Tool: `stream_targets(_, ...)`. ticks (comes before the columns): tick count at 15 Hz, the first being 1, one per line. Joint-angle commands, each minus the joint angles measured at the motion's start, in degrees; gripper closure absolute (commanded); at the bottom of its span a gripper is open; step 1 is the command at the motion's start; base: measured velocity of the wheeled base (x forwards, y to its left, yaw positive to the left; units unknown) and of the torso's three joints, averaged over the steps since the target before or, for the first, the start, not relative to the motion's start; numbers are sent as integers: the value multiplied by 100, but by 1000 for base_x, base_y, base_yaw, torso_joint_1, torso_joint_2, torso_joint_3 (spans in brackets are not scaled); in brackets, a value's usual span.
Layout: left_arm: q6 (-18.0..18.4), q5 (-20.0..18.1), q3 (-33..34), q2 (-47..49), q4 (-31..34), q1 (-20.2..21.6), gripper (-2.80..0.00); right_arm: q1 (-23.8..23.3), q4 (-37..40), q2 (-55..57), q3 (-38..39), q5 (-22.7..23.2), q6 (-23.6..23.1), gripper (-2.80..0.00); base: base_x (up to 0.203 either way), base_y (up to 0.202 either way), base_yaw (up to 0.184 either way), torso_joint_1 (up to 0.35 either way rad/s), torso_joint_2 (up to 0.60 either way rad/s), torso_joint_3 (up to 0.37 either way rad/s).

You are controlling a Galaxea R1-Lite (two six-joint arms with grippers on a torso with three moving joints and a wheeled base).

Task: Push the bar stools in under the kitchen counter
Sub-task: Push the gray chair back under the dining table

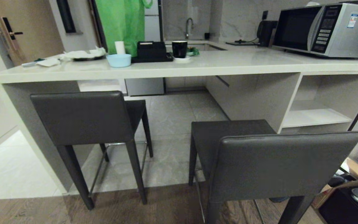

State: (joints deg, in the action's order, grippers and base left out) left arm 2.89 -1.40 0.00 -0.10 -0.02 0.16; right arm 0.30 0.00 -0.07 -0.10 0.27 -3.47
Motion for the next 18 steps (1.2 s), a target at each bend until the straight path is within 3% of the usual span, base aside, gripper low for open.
stream_targets(1,2,0,18,10,-6,2,0,5,0,7,1,8,-5,0,0,-190,0,1,2,2)
stream_targets(18,-122,-3,18,10,-24,2,0,5,0,7,1,8,4,0,0,-192,1,2,2,3)
